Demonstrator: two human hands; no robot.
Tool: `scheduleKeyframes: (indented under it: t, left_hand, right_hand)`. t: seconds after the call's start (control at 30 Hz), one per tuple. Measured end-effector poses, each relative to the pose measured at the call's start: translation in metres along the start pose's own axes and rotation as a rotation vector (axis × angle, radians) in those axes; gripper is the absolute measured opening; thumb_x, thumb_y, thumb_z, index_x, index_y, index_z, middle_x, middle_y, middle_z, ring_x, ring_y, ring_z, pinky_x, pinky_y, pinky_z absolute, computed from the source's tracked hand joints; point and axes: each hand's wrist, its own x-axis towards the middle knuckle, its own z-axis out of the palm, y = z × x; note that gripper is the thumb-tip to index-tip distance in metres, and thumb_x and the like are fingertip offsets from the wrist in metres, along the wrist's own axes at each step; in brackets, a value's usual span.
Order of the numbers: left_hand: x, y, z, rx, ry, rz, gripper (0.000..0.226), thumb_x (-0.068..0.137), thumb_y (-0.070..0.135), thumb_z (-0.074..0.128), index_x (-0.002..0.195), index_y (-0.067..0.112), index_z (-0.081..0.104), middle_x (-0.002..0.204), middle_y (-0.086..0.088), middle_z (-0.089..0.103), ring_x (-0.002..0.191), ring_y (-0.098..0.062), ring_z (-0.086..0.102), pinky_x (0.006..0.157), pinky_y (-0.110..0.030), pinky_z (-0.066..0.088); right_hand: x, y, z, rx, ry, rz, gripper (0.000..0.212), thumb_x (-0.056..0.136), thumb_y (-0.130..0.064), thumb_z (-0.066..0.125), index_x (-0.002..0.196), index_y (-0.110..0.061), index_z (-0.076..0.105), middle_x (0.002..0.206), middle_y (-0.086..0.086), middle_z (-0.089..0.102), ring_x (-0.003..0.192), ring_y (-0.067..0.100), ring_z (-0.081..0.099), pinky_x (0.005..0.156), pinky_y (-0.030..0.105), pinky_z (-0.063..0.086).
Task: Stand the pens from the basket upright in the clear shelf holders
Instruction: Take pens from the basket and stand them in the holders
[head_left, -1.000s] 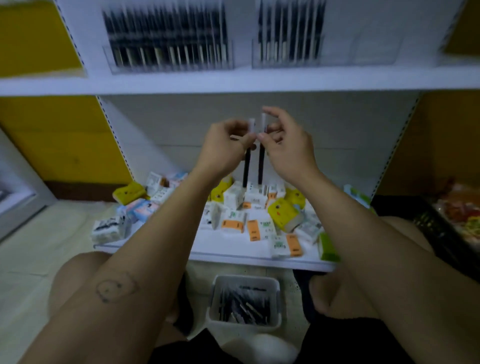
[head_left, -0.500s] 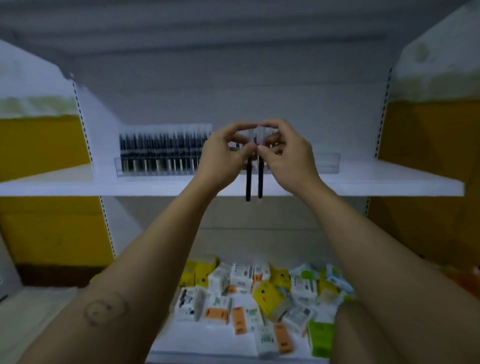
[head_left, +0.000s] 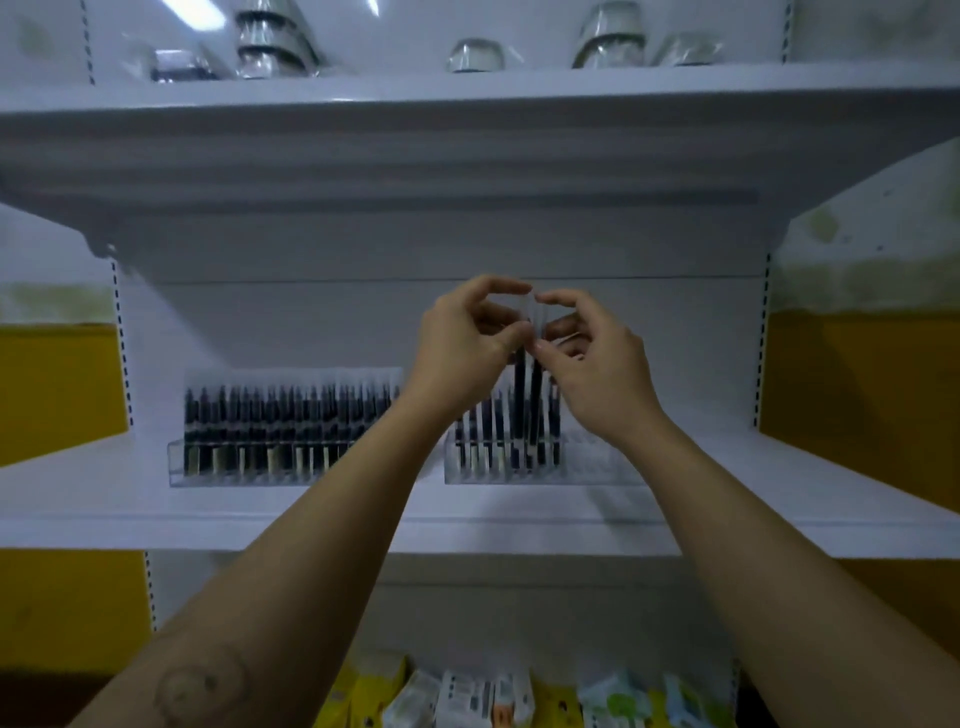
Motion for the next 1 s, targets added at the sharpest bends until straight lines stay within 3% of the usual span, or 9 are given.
scheduleKeyframes:
  t: [0.23, 0.5, 0.77, 1.0]
  left_hand:
    - [0.03, -0.038, 0.013, 0.015, 0.017, -0.024, 0.027, 0.086, 0.01, 0.069, 0.109, 0.023, 0.064, 0.088, -0.003, 0.071, 0.078, -0.012, 0.07, 0.078, -0.034, 0.06]
    - [0.051, -0.081, 0.026, 0.042, 0.015, -0.053, 0.027, 0.085, 0.01, 0.071, 0.105, 0.028, 0.064, 0.089, -0.002, 0.07, 0.08, -0.013, 0.07, 0.077, -0.037, 0.06]
    - [0.058, -0.103, 0.055, -0.011, -0.019, -0.072, 0.029, 0.085, 0.011, 0.071, 0.105, 0.03, 0.064, 0.093, 0.0, 0.069, 0.084, -0.012, 0.069, 0.078, -0.038, 0.059]
    - [0.058, -0.112, 0.058, 0.079, -0.013, -0.064, 0.027, 0.085, 0.018, 0.072, 0.108, 0.03, 0.065, 0.091, 0.005, 0.07, 0.08, -0.003, 0.067, 0.076, -0.024, 0.058]
  right_hand:
    - [0.025, 0.042, 0.007, -0.011, 0.006, 0.048, 0.034, 0.088, -0.016, 0.068, 0.112, -0.037, 0.055, 0.09, -0.003, 0.062, 0.075, 0.015, 0.063, 0.067, 0.023, 0.055]
    - [0.046, 0.087, 0.018, -0.025, 0.042, 0.083, 0.035, 0.088, -0.015, 0.068, 0.113, -0.036, 0.055, 0.09, -0.001, 0.062, 0.077, 0.02, 0.065, 0.072, 0.043, 0.059]
    - [0.054, 0.119, 0.015, -0.075, 0.051, 0.122, 0.034, 0.088, -0.016, 0.068, 0.115, -0.033, 0.057, 0.089, -0.003, 0.062, 0.077, 0.017, 0.065, 0.073, 0.044, 0.058]
    - [0.053, 0.123, 0.019, -0.041, 0.056, 0.125, 0.034, 0.088, -0.016, 0.068, 0.114, -0.036, 0.056, 0.089, -0.003, 0.062, 0.079, 0.017, 0.065, 0.073, 0.044, 0.059]
